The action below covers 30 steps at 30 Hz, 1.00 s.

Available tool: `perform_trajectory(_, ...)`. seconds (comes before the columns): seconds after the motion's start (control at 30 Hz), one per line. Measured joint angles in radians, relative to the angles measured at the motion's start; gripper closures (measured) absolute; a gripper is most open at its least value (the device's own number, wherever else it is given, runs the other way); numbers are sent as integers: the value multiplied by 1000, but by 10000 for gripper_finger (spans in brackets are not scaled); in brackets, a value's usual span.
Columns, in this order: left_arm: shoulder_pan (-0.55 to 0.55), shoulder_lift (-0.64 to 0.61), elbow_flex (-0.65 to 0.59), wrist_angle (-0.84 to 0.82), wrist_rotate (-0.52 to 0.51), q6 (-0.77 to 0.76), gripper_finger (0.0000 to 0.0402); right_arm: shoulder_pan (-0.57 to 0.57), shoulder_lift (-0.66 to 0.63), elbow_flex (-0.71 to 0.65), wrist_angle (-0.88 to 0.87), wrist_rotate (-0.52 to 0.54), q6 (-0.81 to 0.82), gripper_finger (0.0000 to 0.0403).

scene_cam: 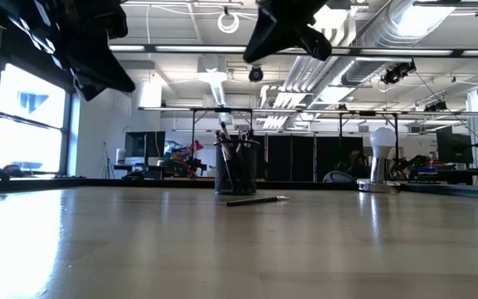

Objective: Pick & Place Makeup Brushes
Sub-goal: Put the small white make-up brush into the black container

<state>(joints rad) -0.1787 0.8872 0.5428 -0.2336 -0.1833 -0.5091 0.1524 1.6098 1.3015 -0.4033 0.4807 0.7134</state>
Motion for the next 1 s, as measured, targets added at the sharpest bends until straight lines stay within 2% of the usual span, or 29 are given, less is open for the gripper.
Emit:
perform_trajectory(0.13, 2, -47, 0, 2, 25, 29, 401, -8, 168, 212, -248, 1, 166, 401)
perform_trajectory(0.2, 2, -56, 0, 3, 51, 58, 401, -16, 241, 296, -364, 14, 303, 399)
perform_trajectory(0.3, 2, -55, 0, -4, 106, 92, 401, -35, 329, 381, -514, 31, 541, 401)
perform_trajectory(0.4, 2, -52, 0, -4, 159, 116, 401, -60, 388, 423, -619, 5, 725, 399)
perform_trajectory(0.53, 2, -52, 1, -9, 199, 134, 401, -100, 444, 410, -699, -94, 905, 380)
perform_trajectory(0.67, 2, -52, 1, -9, 227, 138, 402, -134, 475, 351, -700, -192, 990, 351)
perform_trajectory(0.8, 2, -52, 1, -13, 285, 139, 401, -151, 481, 271, -620, -244, 1023, 321)
perform_trajectory(1.0, 2, -51, 1, -75, 301, 138, 401, -166, 480, 179, -473, -262, 1044, 291)
